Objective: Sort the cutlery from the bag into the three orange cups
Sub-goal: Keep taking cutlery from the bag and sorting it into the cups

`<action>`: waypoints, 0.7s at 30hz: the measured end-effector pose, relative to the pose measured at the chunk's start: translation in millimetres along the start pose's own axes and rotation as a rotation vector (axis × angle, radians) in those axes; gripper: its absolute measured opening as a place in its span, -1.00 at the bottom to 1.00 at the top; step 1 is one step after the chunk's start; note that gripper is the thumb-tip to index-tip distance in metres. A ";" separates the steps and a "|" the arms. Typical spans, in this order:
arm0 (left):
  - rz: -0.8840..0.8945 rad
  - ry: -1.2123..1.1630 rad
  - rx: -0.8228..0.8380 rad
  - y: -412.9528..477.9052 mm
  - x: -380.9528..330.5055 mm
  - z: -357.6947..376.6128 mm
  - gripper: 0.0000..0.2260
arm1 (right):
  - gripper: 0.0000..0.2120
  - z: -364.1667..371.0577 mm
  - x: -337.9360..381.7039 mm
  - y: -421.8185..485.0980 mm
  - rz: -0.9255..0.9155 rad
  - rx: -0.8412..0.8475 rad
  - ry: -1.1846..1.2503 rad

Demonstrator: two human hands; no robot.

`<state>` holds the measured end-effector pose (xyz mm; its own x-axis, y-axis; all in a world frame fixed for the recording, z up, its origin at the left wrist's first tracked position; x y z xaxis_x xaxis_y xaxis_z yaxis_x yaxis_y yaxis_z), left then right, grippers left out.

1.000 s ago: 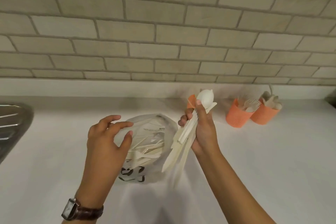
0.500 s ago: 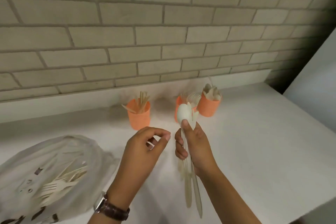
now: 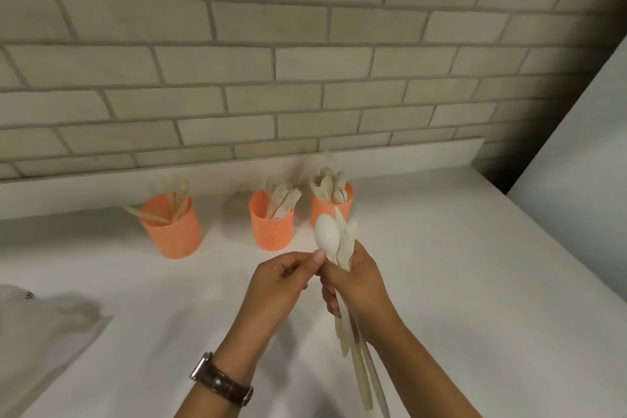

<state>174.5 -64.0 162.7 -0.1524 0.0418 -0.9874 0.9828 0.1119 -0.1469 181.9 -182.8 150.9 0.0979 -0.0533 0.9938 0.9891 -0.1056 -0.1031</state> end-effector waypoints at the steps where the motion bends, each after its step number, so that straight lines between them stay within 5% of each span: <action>1: -0.014 0.002 -0.022 2.2 0.1 4.8 -0.79 | -0.83 -4.8 0.7 2.8 -0.007 0.004 -0.036; 8: -0.015 0.068 -0.116 20.1 -6.8 31.6 -0.82 | -0.61 -24.2 5.4 22.9 -0.137 0.045 -0.178; 21: -0.048 -0.027 0.068 48.0 -6.3 55.8 -0.81 | -0.70 -50.6 2.3 55.8 -0.065 0.148 0.013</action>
<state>228.5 -114.3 158.6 -0.1977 0.0110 -0.9802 0.9794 0.0450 -0.1971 231.8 -239.0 145.3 0.0324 -0.0636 0.9974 0.9988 0.0385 -0.0300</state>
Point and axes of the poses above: each hand's wrist, its own y-axis towards the middle knuckle, its own z-axis out of the palm, x = y × z, the point moved 5 cm from there along y, towards the middle knuckle, and after that the axes turned 8 degrees about -x, right-handed, at the moved point
